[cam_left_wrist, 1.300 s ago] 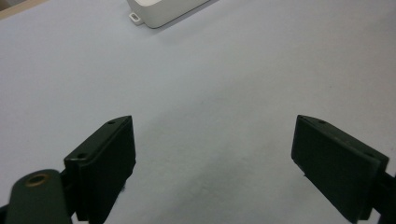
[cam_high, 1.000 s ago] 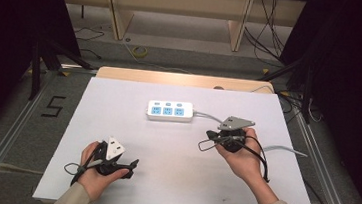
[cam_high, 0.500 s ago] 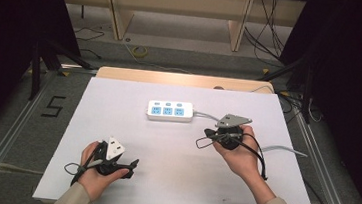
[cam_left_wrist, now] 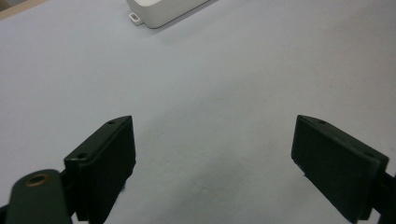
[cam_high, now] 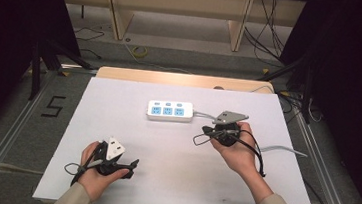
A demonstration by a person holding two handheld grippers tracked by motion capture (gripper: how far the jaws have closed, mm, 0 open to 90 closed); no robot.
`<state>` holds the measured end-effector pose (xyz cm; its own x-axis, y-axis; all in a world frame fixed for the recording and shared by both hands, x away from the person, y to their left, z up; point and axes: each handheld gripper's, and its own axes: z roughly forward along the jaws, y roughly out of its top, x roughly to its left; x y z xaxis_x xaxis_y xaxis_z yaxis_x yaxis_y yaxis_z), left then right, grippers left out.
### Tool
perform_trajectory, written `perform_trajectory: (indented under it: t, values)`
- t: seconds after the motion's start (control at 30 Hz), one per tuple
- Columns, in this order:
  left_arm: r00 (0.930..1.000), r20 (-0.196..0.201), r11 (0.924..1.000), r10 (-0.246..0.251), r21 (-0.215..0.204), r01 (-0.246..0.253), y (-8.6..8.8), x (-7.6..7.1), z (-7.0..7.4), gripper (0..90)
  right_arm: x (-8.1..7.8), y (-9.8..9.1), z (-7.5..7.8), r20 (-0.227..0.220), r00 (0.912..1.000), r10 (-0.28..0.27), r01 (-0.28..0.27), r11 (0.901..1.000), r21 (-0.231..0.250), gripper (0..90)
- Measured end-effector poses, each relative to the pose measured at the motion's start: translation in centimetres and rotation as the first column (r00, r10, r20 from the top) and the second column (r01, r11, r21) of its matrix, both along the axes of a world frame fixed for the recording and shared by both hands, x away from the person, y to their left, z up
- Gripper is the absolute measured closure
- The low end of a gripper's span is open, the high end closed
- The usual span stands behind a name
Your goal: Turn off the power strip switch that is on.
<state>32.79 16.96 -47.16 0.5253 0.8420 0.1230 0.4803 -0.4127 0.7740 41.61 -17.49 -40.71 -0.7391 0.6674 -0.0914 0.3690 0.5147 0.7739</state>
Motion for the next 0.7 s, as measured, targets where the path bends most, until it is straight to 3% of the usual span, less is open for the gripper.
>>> perform_trajectory:
  t: [0.7]
  values:
    - [0.9999, 0.013, 1.0000, 0.009, -0.005, -0.009, 0.0, 0.0, 0.1, 13.8, 1.0, 1.2, 0.2, 0.001, 1.0000, 0.001, -0.001, 0.9999, -0.012, 90.0]
